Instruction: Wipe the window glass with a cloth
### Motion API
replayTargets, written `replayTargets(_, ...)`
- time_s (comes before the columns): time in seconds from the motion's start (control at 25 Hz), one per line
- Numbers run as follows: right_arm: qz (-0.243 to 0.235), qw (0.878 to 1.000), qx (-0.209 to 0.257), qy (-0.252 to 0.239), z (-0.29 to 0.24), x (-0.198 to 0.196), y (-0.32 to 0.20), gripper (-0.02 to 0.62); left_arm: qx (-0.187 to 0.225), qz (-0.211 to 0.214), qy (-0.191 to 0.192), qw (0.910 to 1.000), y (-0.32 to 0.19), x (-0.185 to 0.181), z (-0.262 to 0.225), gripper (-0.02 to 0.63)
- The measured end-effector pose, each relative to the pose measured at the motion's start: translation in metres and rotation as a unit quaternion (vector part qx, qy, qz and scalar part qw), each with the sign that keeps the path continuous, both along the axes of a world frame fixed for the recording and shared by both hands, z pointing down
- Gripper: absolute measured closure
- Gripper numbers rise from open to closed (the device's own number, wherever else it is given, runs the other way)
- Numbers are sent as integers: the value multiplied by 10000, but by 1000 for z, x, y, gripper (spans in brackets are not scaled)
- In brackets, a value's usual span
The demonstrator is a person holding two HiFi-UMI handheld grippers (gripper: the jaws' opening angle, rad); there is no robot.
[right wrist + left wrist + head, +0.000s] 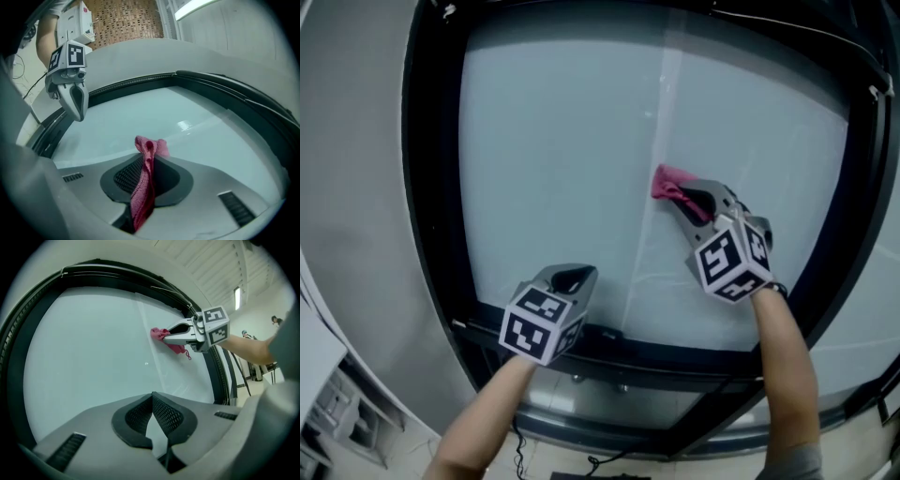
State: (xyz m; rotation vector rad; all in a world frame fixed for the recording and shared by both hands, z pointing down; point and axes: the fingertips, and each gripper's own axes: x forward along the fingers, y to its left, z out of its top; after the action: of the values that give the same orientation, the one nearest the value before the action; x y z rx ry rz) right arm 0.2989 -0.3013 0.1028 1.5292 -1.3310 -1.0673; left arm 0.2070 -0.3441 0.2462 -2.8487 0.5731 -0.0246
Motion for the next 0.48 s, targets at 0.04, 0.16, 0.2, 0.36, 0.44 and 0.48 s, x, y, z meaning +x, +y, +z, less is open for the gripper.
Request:
replayTargets(0.04, -22, 10000, -66, -30, 11, 0, 0, 542, -40, 20, -15, 10000, 0, 2, 4, 600)
replayTargets(0.16, -28, 9994, -209, -281, 46, 2, 2, 542, -135, 74, -76, 9999, 2, 5, 16, 600)
replayTargets(0.2, -8, 9989, -268, -395, 59, 4, 2, 543, -169, 96, -102, 9998, 3, 6, 20, 600)
replayTargets(0.36, -28, 9960, -573, -687, 105, 5, 2, 543, -300, 168, -155, 9993, 5, 9, 34, 600)
replayTargets(0.44, -43, 9939, -776, -787, 130, 4, 3, 541, -379, 185, -179, 9990, 7, 10, 41, 600)
replayTargets(0.48, -55, 9928, -857, -837, 141, 3, 4, 541, -428, 189, -200, 9987, 8, 10, 45, 600)
